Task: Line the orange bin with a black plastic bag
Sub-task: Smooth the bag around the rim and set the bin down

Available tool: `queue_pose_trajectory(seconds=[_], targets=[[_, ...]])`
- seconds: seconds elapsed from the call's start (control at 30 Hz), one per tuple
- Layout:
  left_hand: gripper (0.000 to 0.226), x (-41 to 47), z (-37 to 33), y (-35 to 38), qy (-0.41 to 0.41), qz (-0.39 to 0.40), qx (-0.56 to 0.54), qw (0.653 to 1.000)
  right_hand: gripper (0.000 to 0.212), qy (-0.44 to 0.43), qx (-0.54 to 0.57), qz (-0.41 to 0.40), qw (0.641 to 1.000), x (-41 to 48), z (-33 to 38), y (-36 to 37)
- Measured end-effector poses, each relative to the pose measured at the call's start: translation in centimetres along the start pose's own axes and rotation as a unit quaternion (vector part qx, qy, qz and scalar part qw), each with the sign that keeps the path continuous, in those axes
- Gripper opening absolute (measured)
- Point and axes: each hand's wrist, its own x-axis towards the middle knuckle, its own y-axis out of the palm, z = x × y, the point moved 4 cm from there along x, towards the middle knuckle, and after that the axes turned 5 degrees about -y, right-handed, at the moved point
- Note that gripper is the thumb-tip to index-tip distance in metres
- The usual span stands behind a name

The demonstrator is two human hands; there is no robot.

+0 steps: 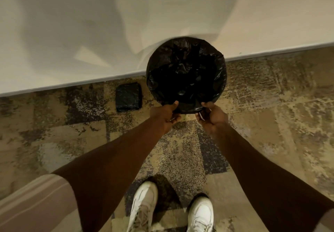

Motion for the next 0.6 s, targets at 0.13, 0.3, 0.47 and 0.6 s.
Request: queue_pose_trajectory(seconds=[0.13, 0.3, 0.47, 0.6], targets=[[0.036, 1.0, 1.0, -0.1, 0.000, -0.020, -0.018, 1.000, 0.015, 0.000, 0.021, 0.018, 1.000, 0.3, -0.7, 0.2], [0.017, 2.5, 1.2, 0.0, 0.027, -0.055, -0.056, 0.997, 0.031, -0.007, 0.076, 0.048, 0.996, 1.1, -1.6, 0.5], [0.035, 3.2, 1.5, 0.2, 0.032, -0.043, -0.071, 0.996, 0.027, -0.023, 0.079, 0.048, 0.995, 1.9, -1.5, 0.3], [0.027, 3.7, 1.2, -0.4, 0.064, -0.082, -0.026, 0.994, 0.023, -0.035, 0.063, 0.049, 0.996, 2.1, -1.0, 0.0]])
